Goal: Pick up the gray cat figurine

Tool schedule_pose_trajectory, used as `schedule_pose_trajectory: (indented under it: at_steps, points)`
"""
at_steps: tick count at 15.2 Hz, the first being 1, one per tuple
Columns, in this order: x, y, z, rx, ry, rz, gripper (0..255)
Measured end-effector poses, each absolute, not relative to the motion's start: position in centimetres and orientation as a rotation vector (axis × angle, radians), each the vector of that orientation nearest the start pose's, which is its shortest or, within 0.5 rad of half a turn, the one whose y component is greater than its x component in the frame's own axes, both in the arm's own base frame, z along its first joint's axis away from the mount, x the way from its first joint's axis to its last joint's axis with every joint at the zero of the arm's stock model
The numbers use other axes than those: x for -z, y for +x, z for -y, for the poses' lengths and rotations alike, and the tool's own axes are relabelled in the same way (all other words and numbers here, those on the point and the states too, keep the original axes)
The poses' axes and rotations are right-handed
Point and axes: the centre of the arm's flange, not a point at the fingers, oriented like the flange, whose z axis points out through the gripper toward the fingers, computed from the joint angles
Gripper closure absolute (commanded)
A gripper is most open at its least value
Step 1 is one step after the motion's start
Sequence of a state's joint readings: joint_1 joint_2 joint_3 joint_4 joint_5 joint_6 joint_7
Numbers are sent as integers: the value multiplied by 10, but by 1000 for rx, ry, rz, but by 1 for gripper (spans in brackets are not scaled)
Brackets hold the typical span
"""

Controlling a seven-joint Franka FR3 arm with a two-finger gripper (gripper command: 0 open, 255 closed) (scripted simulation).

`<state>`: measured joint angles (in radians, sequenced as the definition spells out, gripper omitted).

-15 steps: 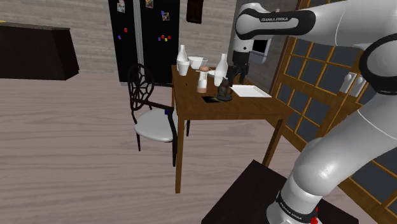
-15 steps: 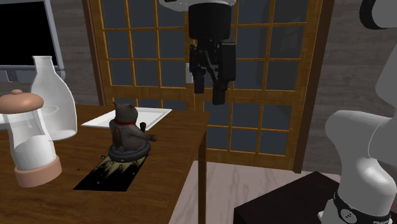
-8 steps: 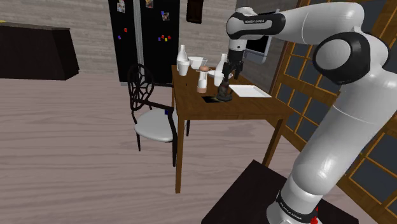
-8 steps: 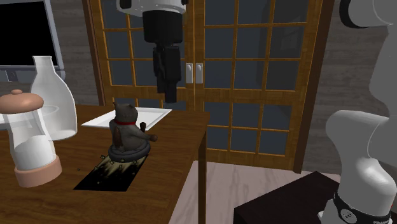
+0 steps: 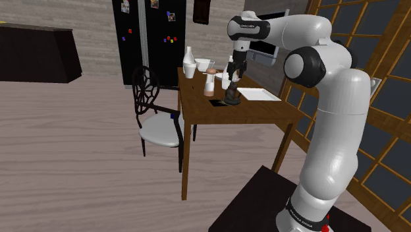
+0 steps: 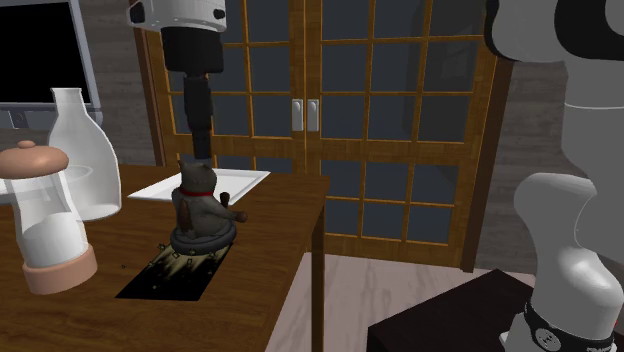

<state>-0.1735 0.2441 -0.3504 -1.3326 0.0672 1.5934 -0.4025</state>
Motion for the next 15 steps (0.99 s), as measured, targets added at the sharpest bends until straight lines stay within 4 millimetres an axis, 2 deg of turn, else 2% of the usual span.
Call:
schedule_pose_trajectory:
  at_steps: [7, 8, 15]
  points:
    - [-568, 564, 288, 35, -3164, -176, 0]
    - [-566, 563, 288, 35, -3164, -175, 255]
    - [-566, 563, 289, 37, -3165, -178, 255]
